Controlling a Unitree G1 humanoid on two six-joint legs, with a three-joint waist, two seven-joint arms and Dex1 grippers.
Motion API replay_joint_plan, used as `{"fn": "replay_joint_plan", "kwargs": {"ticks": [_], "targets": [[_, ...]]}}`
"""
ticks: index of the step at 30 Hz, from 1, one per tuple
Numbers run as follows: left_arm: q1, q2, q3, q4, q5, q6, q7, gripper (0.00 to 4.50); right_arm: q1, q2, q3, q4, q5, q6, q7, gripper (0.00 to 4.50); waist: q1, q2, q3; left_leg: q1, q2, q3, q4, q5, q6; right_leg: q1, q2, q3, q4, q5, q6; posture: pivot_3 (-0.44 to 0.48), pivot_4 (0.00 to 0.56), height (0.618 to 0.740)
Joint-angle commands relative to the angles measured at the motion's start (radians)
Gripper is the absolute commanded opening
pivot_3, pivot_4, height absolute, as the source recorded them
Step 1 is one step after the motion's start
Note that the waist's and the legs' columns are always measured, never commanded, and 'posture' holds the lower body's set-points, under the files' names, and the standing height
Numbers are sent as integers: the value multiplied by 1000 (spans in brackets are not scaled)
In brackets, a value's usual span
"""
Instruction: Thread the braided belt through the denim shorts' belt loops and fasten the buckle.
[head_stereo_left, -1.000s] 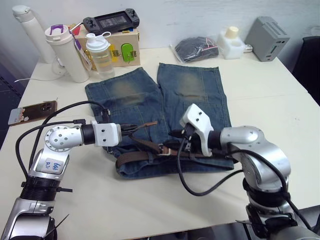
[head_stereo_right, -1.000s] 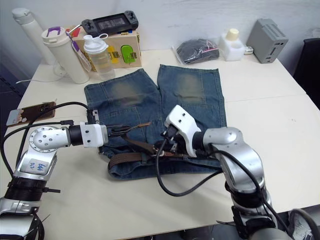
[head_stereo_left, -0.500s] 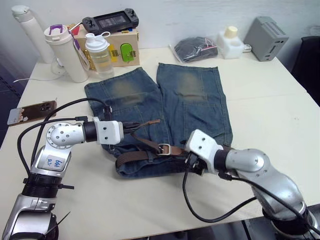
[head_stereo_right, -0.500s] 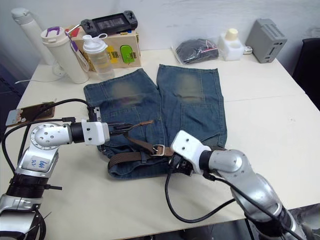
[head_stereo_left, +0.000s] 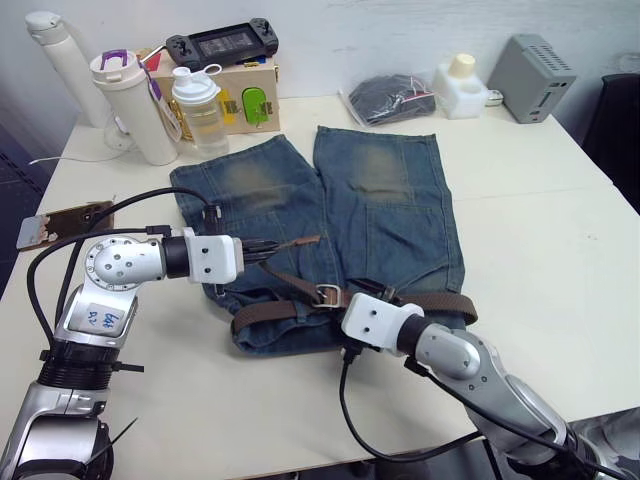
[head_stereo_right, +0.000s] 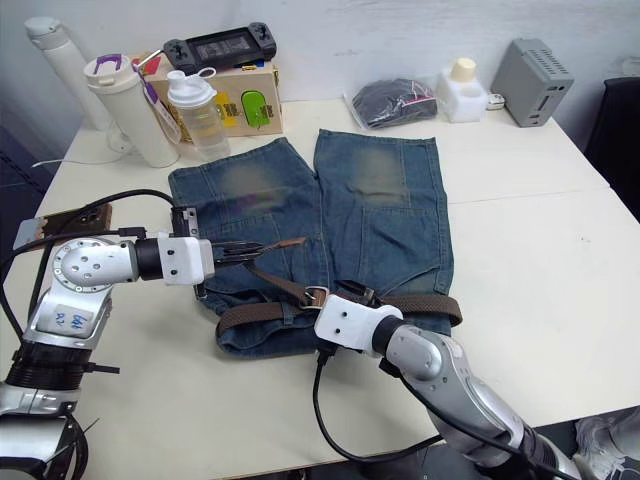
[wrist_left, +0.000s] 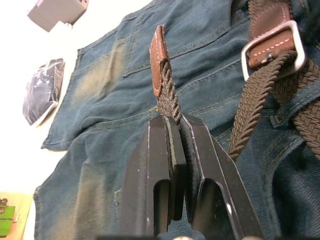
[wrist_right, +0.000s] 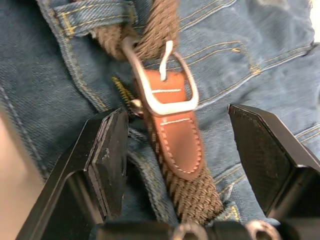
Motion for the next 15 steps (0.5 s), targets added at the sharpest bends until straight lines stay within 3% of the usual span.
{"fn": "replay_joint_plan", "kwargs": {"ticks": [1, 15], "targets": [[-16, 18, 16, -3, -18, -14, -3, 0, 11, -15, -42, -51, -3, -12, 30, 3434, 0, 0, 0, 0, 0, 0, 0, 0, 0, 0, 0, 0, 0, 0, 0, 0, 150, 687], [2, 28, 26, -18, -24, -14, -3, 0, 40, -10, -13, -18, -91, -32, 48, 3434, 0, 0, 0, 0, 0, 0, 0, 0, 0, 0, 0, 0, 1, 0, 0, 0, 150, 687]]}}
